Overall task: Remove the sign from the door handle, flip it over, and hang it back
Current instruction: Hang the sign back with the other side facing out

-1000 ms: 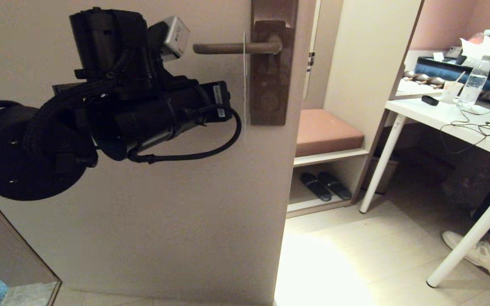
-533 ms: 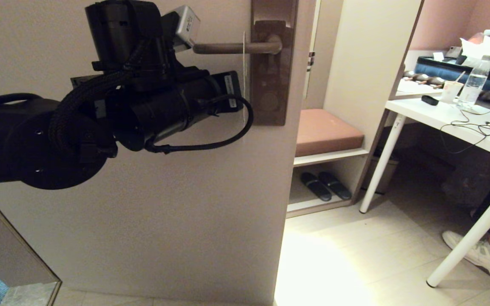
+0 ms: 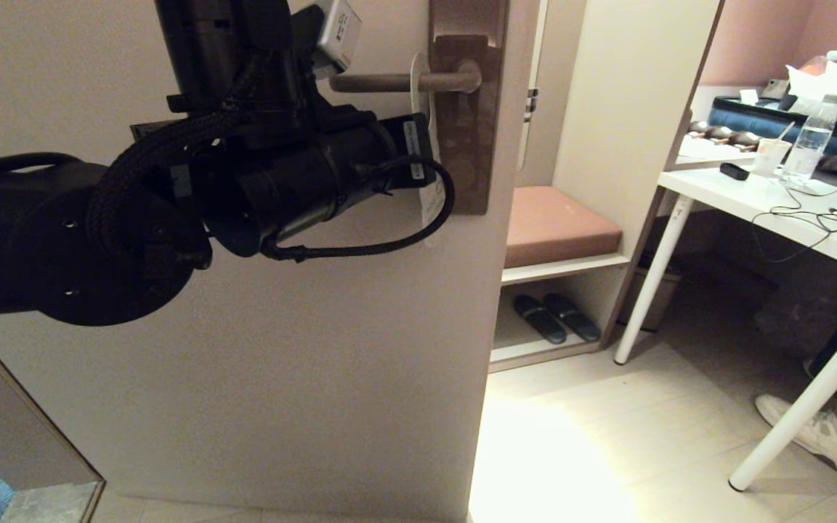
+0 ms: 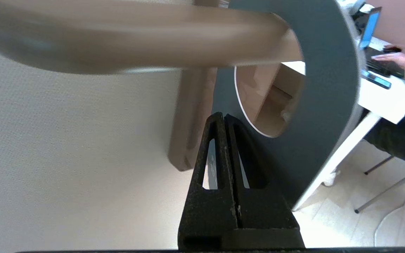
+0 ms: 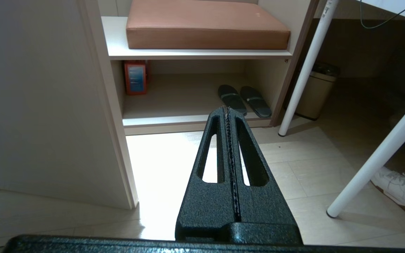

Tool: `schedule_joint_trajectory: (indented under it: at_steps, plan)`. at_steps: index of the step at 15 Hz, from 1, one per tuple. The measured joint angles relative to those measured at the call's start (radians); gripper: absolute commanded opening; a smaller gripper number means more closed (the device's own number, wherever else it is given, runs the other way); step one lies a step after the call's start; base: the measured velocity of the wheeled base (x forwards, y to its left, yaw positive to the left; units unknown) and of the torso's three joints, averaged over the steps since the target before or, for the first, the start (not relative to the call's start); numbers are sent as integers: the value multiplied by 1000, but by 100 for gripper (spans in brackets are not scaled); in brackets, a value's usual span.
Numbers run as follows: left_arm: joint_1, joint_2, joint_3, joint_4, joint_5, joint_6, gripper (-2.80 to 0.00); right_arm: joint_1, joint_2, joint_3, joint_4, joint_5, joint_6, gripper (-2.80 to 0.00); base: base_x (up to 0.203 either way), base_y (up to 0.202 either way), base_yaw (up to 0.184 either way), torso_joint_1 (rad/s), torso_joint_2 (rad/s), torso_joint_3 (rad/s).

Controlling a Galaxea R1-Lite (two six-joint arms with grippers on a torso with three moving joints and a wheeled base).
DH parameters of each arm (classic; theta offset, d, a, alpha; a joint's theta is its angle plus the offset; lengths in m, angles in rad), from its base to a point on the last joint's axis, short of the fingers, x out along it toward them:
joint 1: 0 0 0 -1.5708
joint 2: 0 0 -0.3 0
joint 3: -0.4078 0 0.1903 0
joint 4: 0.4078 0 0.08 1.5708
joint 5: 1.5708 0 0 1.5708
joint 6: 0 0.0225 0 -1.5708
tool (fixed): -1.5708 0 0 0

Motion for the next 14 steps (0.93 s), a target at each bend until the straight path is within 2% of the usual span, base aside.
schedule_joint_trajectory:
  at_steps: [14]
  plan:
    - [-110,3,-21,-4,0,0,-280,0,0,0,0,0,1,-280,0,0,0,0,0,0]
